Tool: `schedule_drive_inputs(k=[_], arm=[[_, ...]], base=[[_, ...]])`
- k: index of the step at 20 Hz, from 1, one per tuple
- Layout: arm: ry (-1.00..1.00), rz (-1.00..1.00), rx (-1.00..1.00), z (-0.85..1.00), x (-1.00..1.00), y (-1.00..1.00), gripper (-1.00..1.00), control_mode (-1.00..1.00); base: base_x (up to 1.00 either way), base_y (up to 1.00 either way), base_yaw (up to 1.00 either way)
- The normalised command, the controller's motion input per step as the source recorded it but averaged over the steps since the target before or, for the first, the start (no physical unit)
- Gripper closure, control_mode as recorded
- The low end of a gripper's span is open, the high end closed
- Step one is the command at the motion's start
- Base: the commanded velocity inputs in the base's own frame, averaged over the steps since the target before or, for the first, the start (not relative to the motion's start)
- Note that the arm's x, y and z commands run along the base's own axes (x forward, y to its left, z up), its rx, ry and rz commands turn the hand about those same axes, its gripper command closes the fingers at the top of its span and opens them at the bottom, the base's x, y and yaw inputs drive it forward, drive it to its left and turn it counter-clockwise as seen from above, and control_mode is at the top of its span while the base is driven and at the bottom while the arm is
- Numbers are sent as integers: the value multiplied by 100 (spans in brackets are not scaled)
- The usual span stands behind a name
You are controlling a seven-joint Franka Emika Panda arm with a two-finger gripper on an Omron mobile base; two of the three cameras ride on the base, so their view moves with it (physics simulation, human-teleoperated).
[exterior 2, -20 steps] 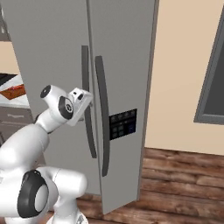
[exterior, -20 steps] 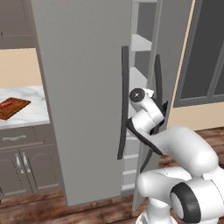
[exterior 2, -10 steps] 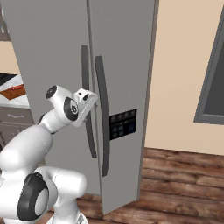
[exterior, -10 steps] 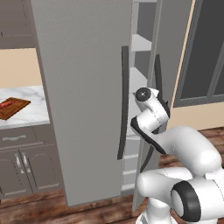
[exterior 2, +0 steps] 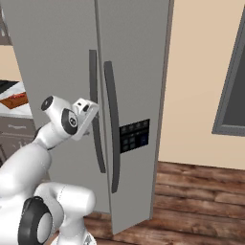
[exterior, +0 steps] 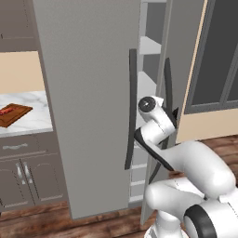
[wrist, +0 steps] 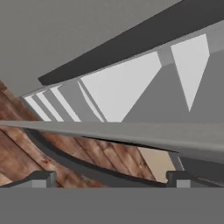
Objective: Retrieve a lemon from the fridge and place it on the cutting board with the fish.
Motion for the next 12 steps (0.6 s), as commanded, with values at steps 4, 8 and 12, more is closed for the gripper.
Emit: schedule_drive_inputs(k=[4,8,12], arm=[[0,1,0,0,40,2,-100,-100],[0,0,0,0,45,1,-100,-100],[0,0,0,0,33,7,-100,-100]], base=[[0,0,0],[0,0,0],[0,0,0]])
